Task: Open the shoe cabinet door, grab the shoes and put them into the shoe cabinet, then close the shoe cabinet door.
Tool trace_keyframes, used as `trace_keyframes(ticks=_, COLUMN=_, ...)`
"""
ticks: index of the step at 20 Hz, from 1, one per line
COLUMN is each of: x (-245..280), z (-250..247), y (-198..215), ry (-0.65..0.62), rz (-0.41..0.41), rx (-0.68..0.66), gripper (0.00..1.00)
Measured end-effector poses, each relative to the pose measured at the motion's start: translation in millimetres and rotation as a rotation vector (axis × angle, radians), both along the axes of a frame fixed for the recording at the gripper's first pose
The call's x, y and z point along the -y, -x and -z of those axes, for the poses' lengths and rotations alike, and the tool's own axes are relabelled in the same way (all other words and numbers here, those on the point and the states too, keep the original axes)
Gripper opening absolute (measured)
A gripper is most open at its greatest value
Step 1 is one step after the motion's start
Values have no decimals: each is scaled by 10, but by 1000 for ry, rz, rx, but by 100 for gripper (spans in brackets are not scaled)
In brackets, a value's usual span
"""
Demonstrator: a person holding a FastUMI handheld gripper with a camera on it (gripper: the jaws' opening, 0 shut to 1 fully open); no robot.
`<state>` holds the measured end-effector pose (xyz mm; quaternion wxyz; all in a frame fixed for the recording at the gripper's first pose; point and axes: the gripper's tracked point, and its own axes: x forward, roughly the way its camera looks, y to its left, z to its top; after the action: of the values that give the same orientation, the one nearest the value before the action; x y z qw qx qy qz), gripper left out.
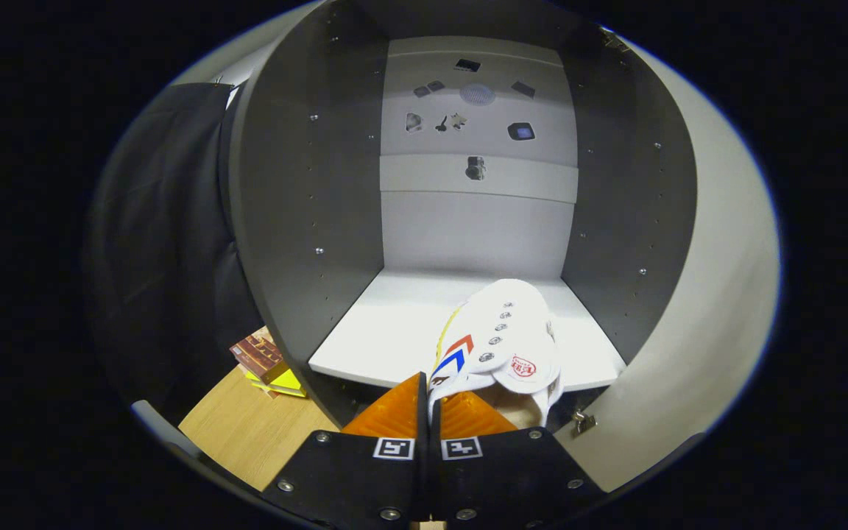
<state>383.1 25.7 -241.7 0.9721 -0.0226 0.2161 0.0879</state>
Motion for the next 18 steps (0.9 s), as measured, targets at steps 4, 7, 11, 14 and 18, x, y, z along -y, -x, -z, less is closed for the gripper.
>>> trace_keyframes(ticks=4, x=-107, z=-44, y=-454, ry=7, rz=-28, rx=0, gripper=0)
trace_keyframes(ticks=7, x=-184, z=-55, y=-767, ry=14, rz=-50, rx=6, gripper=0)
trace_keyframes(ticks=11, x=-217, z=8, y=-1080, ry=16, rz=-62, rx=4, gripper=0)
trace_keyframes(ticks=14, x=-206, z=143, y=-1209, ry=-5, rz=-57, rx=-27, gripper=0)
trace_keyframes(ticks=18, x=-194, z=177, y=-1262, ry=-47, rz=-72, rx=-28, gripper=0)
